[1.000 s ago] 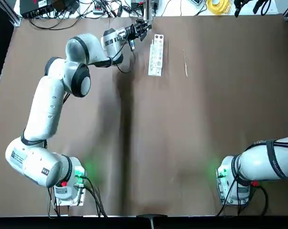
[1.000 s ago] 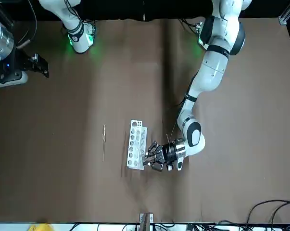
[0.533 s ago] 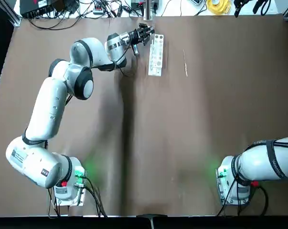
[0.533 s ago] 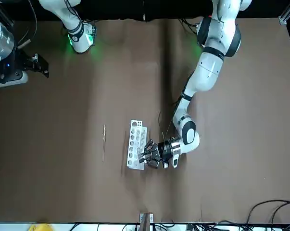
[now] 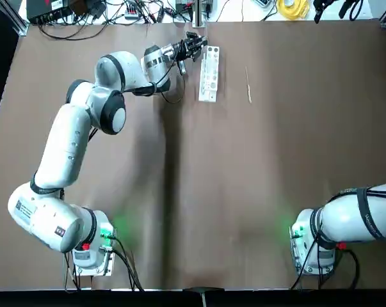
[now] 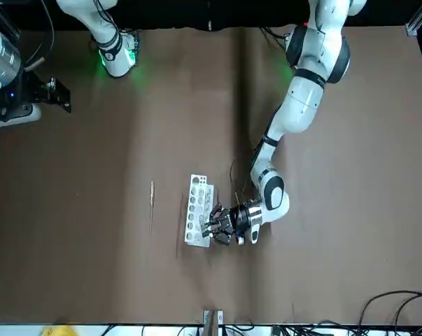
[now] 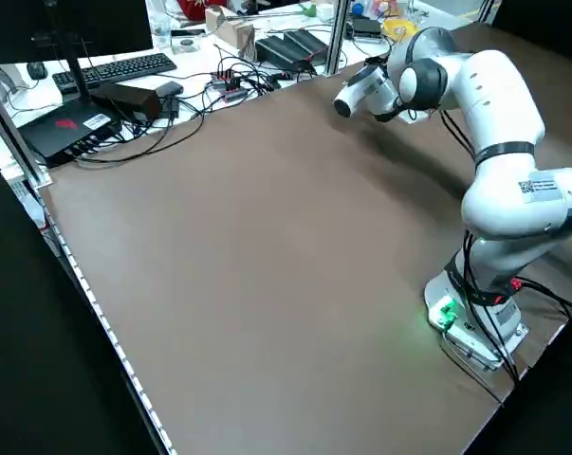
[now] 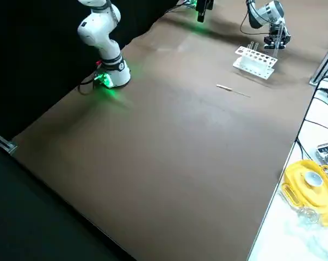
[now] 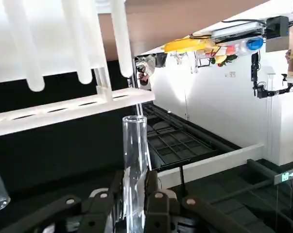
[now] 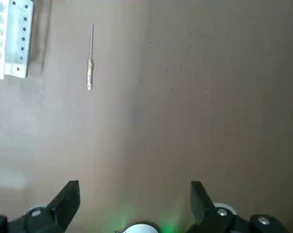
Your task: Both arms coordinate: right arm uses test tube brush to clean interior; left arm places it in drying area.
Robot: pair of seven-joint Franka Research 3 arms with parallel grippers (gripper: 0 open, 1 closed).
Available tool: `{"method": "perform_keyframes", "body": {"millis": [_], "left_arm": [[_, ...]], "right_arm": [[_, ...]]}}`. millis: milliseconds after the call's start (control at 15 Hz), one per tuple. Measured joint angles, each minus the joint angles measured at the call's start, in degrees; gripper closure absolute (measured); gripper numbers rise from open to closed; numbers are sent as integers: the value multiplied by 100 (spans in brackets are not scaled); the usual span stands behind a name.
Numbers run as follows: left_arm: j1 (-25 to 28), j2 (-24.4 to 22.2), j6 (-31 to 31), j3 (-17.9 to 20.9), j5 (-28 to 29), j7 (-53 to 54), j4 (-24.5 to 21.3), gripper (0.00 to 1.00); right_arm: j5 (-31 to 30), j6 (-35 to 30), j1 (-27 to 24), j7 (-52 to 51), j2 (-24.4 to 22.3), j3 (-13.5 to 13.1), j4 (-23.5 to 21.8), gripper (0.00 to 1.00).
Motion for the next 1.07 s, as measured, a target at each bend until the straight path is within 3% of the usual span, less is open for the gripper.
{"method": "perform_keyframes", "body": {"millis": [1067], "left_arm": [[1,98,106,10,-208,296,15,77]], "right_arm": [[0,0,0,-2,0,0,0,0]]}}
